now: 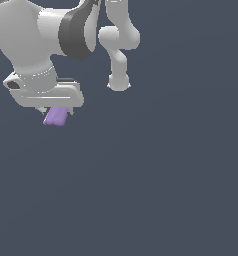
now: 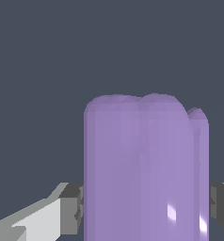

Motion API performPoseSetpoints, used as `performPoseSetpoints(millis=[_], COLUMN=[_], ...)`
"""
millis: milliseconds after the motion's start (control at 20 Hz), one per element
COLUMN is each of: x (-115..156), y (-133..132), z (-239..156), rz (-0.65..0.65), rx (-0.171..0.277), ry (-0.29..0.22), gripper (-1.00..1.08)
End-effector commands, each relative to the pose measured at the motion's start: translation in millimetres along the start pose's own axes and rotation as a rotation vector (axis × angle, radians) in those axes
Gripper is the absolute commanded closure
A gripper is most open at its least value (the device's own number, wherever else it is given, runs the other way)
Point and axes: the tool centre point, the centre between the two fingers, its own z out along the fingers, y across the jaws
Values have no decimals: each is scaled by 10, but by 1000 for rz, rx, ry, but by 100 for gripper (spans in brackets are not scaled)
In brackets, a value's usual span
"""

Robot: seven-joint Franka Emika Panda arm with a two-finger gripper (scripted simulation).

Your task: Pick up the object and move it to a goal position.

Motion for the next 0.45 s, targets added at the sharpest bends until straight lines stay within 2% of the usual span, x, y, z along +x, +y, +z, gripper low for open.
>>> performPoseSetpoints(millis=[0, 400], x=[-46, -84], y=[112, 261], z=[-141, -310], rz=[-2, -2], rx=[0, -1], ry=[-1, -2], gripper=[108, 108])
